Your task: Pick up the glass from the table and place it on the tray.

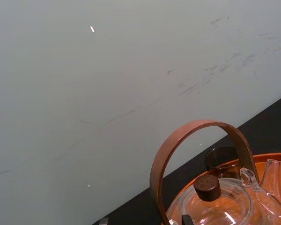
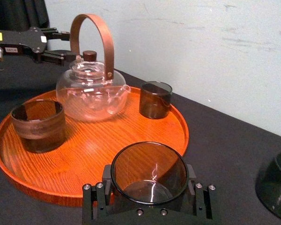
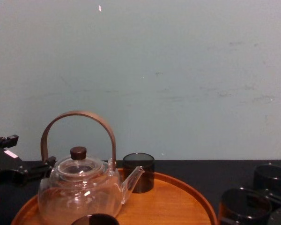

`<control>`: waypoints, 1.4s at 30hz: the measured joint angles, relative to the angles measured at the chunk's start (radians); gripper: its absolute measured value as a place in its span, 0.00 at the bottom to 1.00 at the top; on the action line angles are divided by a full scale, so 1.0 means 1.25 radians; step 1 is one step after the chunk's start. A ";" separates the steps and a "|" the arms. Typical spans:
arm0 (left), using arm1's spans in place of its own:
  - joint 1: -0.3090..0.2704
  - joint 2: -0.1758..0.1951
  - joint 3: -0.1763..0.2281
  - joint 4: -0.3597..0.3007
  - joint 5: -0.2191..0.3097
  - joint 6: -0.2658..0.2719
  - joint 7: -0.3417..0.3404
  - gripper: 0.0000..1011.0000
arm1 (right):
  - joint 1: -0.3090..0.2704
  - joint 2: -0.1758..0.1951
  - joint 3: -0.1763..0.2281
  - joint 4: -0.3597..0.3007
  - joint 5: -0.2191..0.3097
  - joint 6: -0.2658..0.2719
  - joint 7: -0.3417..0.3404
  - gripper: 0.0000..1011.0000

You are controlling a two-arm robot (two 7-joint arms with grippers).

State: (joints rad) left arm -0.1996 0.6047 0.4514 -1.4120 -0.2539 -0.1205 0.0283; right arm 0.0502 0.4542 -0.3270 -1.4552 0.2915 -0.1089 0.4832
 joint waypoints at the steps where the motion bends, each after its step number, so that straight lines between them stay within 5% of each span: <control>1: 0.000 0.000 0.000 0.000 0.000 0.000 0.000 1.00 | 0.004 0.000 -0.003 -0.003 -0.001 0.004 0.000 0.90; 23: 0.000 0.000 0.000 0.000 0.000 0.000 0.000 1.00 | 0.086 -0.040 -0.088 -0.009 -0.039 0.046 0.009 0.89; 42: 0.000 0.000 0.000 0.000 0.000 0.000 0.000 1.00 | 0.119 -0.075 -0.141 0.041 -0.053 0.026 0.026 0.89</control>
State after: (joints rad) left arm -0.1996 0.6047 0.4514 -1.4119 -0.2539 -0.1205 0.0283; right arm 0.1992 0.3611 -0.5033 -1.4043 0.2252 -0.0768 0.5161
